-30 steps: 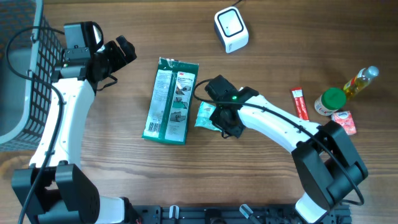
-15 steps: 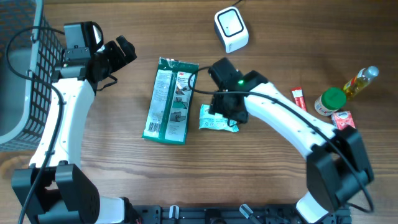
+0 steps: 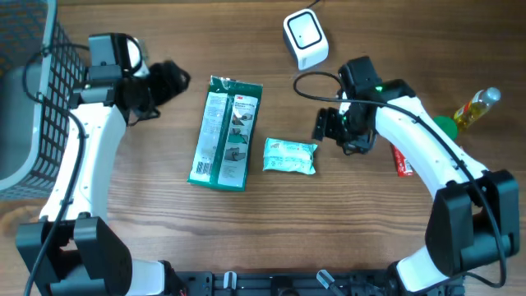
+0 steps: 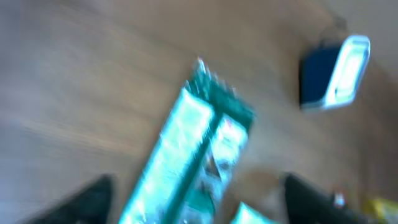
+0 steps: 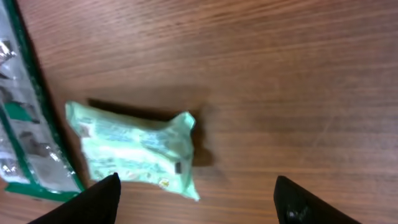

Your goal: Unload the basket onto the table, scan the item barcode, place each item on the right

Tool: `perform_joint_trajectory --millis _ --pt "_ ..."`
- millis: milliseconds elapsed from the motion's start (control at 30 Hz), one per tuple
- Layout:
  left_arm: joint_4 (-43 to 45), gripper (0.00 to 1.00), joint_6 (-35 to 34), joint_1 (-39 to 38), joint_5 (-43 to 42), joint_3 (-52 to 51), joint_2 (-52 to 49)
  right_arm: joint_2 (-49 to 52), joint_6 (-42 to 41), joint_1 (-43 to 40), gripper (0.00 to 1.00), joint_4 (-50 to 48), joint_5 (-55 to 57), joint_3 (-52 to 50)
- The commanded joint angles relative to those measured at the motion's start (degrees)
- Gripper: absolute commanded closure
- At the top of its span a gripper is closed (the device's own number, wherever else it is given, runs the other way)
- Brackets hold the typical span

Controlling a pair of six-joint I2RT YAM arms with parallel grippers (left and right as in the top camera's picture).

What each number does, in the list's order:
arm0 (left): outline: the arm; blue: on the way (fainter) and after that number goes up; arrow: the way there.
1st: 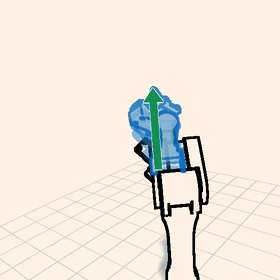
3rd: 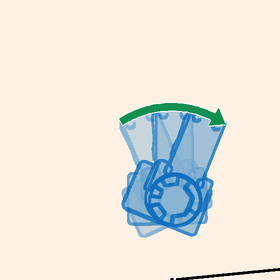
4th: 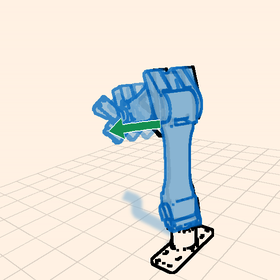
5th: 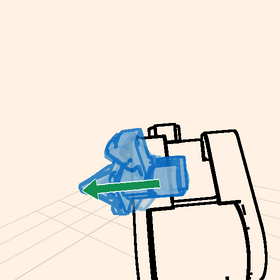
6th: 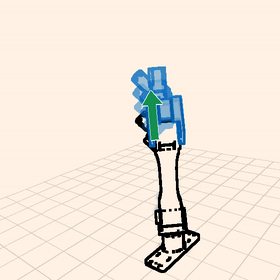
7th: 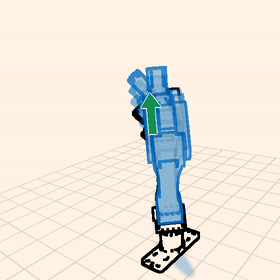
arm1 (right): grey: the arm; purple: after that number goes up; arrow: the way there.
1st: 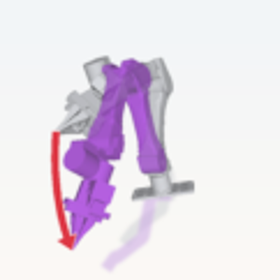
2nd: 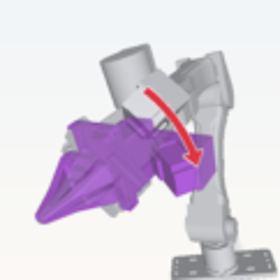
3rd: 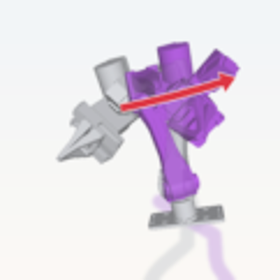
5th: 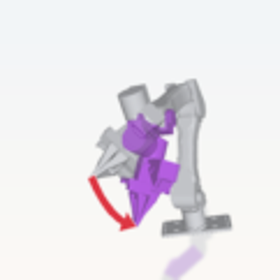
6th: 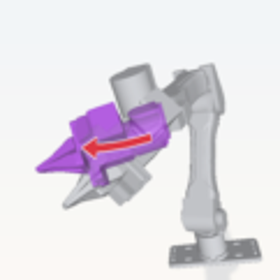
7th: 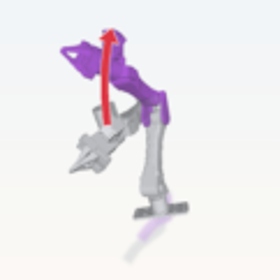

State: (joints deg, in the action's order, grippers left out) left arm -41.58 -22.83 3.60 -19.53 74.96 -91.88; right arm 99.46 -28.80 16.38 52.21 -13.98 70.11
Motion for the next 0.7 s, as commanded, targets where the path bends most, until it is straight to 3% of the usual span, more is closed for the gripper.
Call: perform_joint_trajectory --millis 0,233,433,500,600,667 --pt "-3.0 0.96 3.5 -5.9 -8.5 -3.9 -1.0 -0.4 1.8 0.0 0.22 -5.3 -4.4 -5.6" --pt "1.6 0.96 3.5 -23.1 -5.3 -10.6 -2.8 -0.4 3.7 0.0 0.27 -13.0 -13.0 -11.3" --pt "5.3 0.96 2.8 -30.1 -4.8 -10.6 -7.2 -0.5 8.0 -1.6 0.39 -17.0 -27.8 -10.6" --pt "6.5 0.96 2.2 -31.1 -4.8 -10.6 -9.5 -0.5 7.8 -3.6 0.51 -17.7 -30.3 -10.5" --pt "6.6 0.96 0.2 -31.3 -4.9 -10.6 -12.9 -0.5 7.8 -4.6 0.96 -18.7 -27.6 -10.6" --pt "6.7 0.96 -0.2 -31.3 -4.9 -10.6 -15.1 -0.5 7.7 -4.5 0.96 -19.4 -25.6 -10.6"
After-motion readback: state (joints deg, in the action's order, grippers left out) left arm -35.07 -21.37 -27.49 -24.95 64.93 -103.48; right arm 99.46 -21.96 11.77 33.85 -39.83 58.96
